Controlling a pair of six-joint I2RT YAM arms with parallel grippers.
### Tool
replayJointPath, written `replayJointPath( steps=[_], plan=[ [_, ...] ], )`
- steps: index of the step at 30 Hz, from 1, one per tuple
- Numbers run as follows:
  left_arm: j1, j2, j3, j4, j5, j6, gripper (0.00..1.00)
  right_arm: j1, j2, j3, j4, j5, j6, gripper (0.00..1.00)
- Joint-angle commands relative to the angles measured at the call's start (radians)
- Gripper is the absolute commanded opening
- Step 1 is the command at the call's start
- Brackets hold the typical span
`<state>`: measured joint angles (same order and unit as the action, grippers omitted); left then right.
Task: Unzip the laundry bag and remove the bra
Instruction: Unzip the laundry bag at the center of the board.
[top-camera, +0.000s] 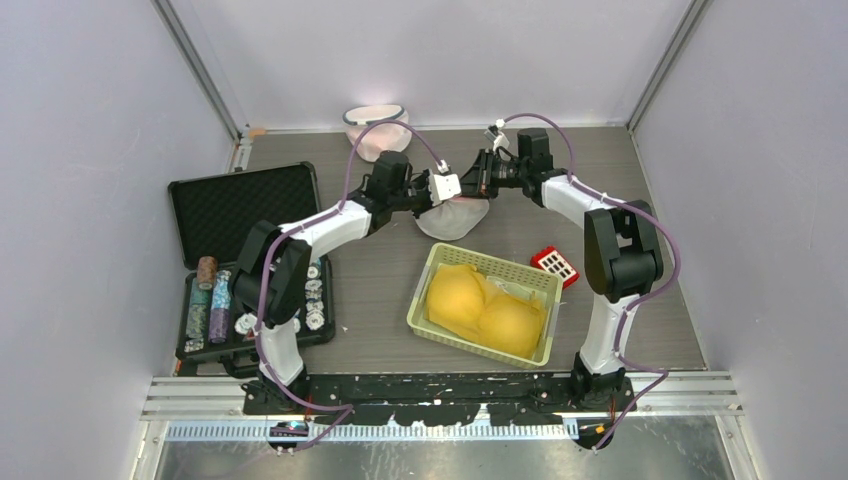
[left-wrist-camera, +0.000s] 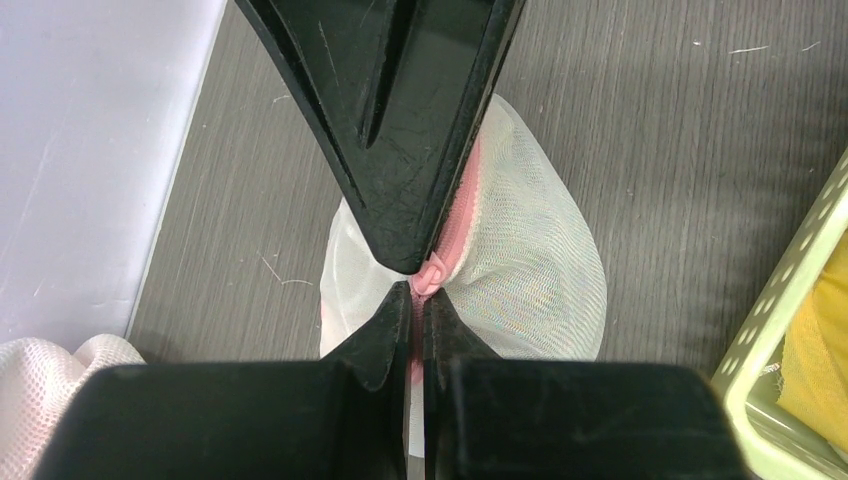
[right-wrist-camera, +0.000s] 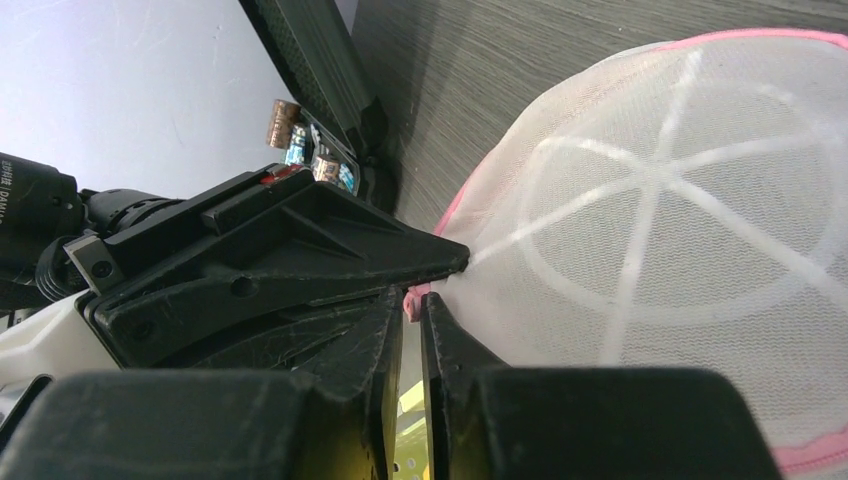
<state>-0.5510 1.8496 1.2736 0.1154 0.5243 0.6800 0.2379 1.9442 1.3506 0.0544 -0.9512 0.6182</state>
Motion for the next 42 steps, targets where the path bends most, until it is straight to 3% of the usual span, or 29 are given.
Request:
replayJointPath(
  steps=[1, 4, 9, 20, 31, 33, 37, 42],
  plan=[
    [-0.01, 0.002, 0.04, 0.052, 0.023, -0.016, 0.0, 0.004, -0.002, 0.015, 0.042, -0.037, 0.02, 0.19],
    [-0.01, 0.0, 0.039, 0.052, 0.023, -0.014, 0.0, 0.004, 0.007, 0.018, 0.042, -0.037, 0.026, 0.18],
    [-0.01, -0.008, 0.032, 0.052, 0.007, -0.012, 0.0, 0.003, 0.0, 0.017, 0.042, -0.033, 0.023, 0.01],
    [-0.009, -0.045, -0.067, 0.101, -0.105, 0.003, 0.0, -0.028, -0.047, 0.022, -0.141, 0.072, -0.104, 0.01],
    [0.002, -0.077, -0.125, 0.12, -0.154, 0.009, 0.0, -0.055, -0.079, 0.006, -0.147, 0.085, -0.121, 0.01],
    [0.002, -0.087, -0.115, 0.109, -0.153, 0.001, 0.05, -0.056, -0.079, 0.008, -0.154, 0.067, -0.125, 0.01],
    [-0.001, -0.128, -0.069, 0.018, -0.069, -0.013, 0.33, -0.053, -0.082, 0.0, -0.094, 0.021, -0.076, 0.01],
    [-0.008, -0.138, -0.024, -0.052, -0.024, -0.045, 0.48, -0.037, -0.08, 0.005, -0.075, 0.024, -0.041, 0.01]
  ],
)
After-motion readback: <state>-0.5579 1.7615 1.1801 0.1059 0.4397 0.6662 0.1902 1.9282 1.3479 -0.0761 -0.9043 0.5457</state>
